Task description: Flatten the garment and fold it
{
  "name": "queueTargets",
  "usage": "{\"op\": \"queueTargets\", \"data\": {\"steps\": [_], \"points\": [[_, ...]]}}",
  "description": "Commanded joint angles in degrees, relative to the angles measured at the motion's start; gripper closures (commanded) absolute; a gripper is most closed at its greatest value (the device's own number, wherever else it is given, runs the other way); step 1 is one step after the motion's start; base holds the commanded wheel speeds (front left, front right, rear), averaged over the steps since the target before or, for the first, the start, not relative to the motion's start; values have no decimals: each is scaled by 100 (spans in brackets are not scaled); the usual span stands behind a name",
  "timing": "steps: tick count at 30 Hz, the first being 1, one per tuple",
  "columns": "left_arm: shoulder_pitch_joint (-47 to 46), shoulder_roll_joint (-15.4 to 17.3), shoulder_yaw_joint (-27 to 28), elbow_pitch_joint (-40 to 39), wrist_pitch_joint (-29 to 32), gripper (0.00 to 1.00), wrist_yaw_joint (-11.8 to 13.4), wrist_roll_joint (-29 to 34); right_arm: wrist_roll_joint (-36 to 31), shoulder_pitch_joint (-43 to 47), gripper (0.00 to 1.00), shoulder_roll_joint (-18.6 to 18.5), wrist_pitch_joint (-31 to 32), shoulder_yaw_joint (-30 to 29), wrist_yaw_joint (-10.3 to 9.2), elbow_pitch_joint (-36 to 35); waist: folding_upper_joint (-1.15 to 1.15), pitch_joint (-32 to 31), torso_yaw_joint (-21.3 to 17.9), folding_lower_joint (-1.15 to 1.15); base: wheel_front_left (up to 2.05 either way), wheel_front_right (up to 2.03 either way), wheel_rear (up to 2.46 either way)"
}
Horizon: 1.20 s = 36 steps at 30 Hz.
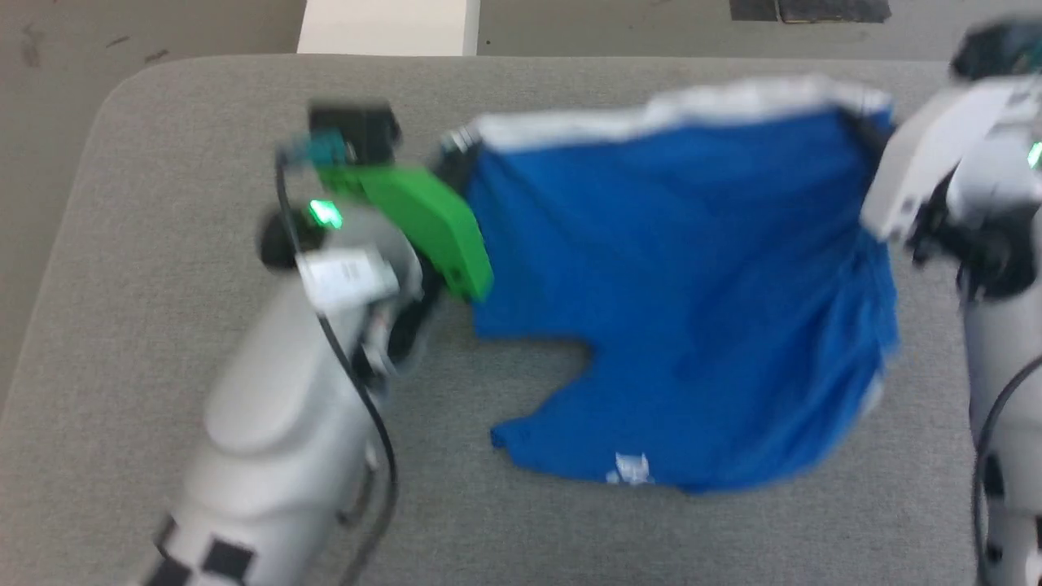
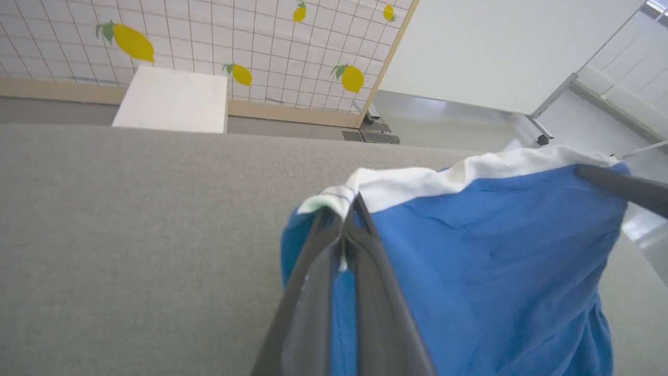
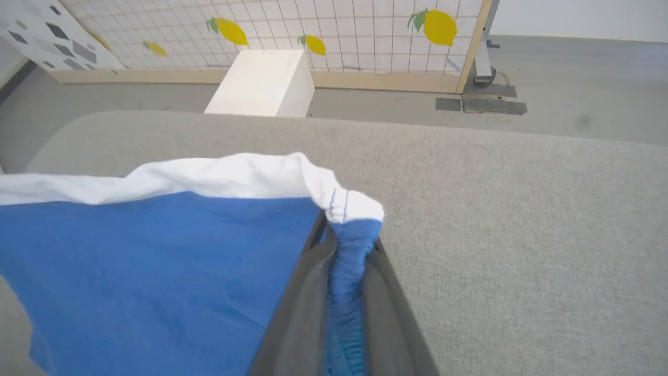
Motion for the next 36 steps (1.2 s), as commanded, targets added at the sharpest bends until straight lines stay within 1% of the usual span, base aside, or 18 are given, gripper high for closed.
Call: {"op": "queueTargets", "data": {"steps": [1,4,6,11,15,19,23,27,30,33,34,36], "points": [[-378,157,46,158,72,100,-48,138,169,-321,100,71,68,-81,-8,-12,0,62,-93,0,0,0,0],[-1293,335,106,611,192,100,-84,352,350,-1092,100,194,149,-314,-8,100,0,199,-210,0,0,0,0],[-1873,443,152,915,226,100,-77,495,442,-1650,100,343,59,-568,-8,271,0,301,-312,0,0,0,0],[-3120,575,405,1566,108,100,125,695,144,-2736,100,559,-397,-718,-8,722,0,529,-558,0,0,0,0],[-4022,619,483,1886,-304,100,225,924,-175,-3512,100,687,-1148,-970,-8,1074,0,786,-718,0,0,0,0],[-4518,642,448,2103,-796,100,277,1154,-317,-3940,100,767,-1934,-1067,-8,1412,0,1008,-817,0,0,0,0],[-4630,610,401,2322,-1074,100,234,1201,-356,-3981,100,788,-2475,-890,-8,1740,0,1201,-839,0,0,0,0],[-4456,539,374,2527,-1251,100,154,1123,-216,-3759,100,787,-2747,-665,-8,2025,0,1349,-775,0,0,0,0],[-4188,472,366,2629,-1418,100,73,1025,-23,-3497,100,722,-2877,-525,-8,2154,0,1366,-692,0,0,0,0],[-3832,372,360,2660,-1640,100,-79,876,201,-3087,100,582,-3028,-238,-8,2180,0,1277,-562,0,0,0,0],[-3360,266,374,2622,-1869,100,-213,702,600,-2514,100,449,-3137,13,-8,2054,0,1065,-418,0,0,0,0],[-2965,206,390,2566,-2054,100,-268,596,864,-1995,100,311,-3214,217,-8,1856,0,871,-307,0,0,0,0]]}}
